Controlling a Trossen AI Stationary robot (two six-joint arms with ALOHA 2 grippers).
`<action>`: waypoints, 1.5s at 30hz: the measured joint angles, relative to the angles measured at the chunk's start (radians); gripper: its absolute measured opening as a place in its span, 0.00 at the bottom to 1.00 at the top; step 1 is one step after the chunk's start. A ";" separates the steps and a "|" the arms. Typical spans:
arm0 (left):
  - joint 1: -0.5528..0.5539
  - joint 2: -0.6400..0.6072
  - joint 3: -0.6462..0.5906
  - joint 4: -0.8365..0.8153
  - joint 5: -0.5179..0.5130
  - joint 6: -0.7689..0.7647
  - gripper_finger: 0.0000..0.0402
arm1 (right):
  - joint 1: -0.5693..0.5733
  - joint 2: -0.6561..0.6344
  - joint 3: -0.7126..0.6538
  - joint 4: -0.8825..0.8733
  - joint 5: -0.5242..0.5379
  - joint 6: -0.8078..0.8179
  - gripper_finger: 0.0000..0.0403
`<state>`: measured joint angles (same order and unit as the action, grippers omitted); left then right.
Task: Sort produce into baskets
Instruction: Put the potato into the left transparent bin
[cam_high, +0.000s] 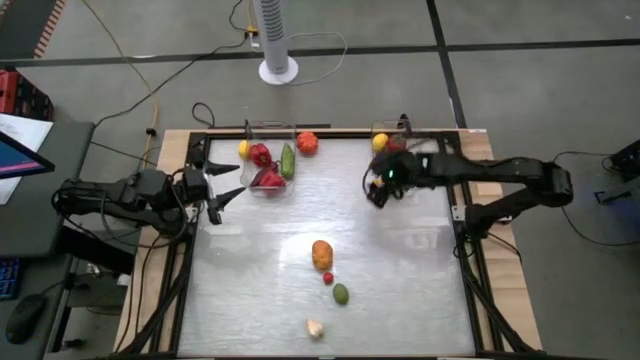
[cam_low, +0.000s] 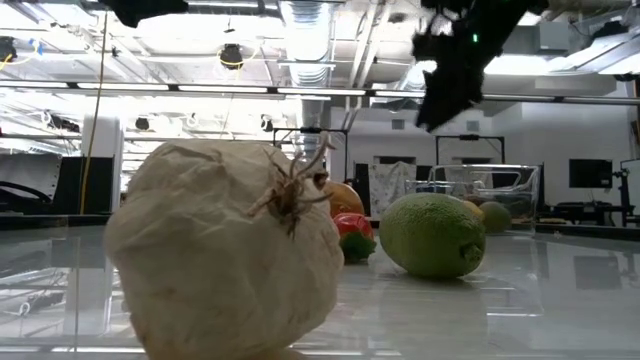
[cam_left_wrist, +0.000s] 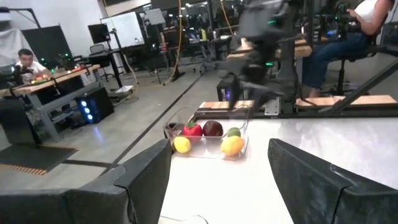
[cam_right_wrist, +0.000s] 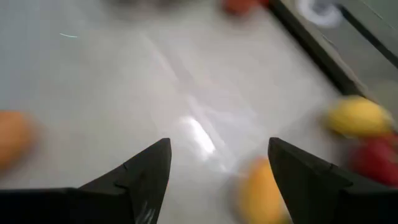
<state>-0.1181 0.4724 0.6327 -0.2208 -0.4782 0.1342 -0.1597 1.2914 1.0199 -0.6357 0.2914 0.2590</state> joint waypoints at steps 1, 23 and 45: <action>0.000 0.003 0.000 0.006 0.000 0.001 0.64 | 0.048 0.012 0.000 0.029 0.003 0.003 0.74; 0.000 0.566 0.031 0.331 0.414 0.004 0.64 | 0.370 -0.150 -0.109 0.163 0.388 -0.076 0.74; 0.000 1.297 0.482 0.063 0.631 0.194 0.82 | 0.313 -0.409 -0.320 0.610 0.415 -0.298 0.74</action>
<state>-0.1184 1.7690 1.1151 -0.1583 0.1532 0.3278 0.1536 0.8822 0.6998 -0.0261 0.7065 -0.0392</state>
